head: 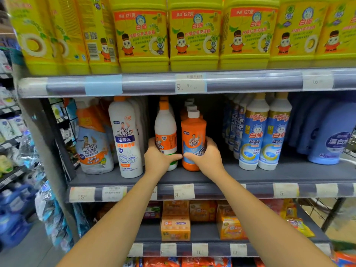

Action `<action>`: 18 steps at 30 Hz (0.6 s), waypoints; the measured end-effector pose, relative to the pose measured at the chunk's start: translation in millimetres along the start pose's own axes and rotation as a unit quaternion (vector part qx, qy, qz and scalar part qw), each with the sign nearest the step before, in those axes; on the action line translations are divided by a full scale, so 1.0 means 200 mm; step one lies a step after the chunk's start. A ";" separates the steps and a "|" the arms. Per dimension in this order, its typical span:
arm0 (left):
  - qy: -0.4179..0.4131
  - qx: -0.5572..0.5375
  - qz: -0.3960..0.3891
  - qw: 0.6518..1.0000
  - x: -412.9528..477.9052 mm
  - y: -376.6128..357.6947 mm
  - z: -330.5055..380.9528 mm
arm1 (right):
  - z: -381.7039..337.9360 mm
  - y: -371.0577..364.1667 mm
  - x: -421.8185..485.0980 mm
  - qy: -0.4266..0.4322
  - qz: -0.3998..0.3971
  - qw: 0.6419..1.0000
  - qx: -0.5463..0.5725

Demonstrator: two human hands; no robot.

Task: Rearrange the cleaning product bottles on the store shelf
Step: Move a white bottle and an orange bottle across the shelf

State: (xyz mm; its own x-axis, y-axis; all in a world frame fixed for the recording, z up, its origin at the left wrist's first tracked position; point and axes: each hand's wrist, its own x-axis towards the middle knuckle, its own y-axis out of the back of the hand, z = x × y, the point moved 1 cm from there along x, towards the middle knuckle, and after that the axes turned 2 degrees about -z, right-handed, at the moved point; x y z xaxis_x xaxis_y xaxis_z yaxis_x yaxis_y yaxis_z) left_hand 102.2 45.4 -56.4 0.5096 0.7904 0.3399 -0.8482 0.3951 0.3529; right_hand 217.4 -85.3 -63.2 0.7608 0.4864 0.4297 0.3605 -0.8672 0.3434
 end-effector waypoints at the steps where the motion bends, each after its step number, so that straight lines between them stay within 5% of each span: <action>1: 0.007 0.009 -0.019 1.000 0.00 0.01 -0.01 | 0.02 0.01 0.00 -0.015 -0.016 1.000 -0.006; 6: 0.049 0.022 -0.076 0.996 0.00 0.03 -0.06 | 0.05 0.04 -0.03 -0.077 -0.077 0.993 -0.052; 18: 0.028 0.046 -0.075 0.996 0.01 0.00 -0.05 | 0.04 0.00 -0.07 -0.070 -0.048 0.991 -0.108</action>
State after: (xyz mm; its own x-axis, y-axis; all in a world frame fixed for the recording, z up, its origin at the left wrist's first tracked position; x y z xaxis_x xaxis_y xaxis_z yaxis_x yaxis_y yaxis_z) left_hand 101.9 50.4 -64.3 0.6187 0.7514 0.2292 -0.7450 0.4686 0.4749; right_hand 210.3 -92.2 -75.9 0.8013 0.5332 0.2712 0.3231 -0.7673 0.5539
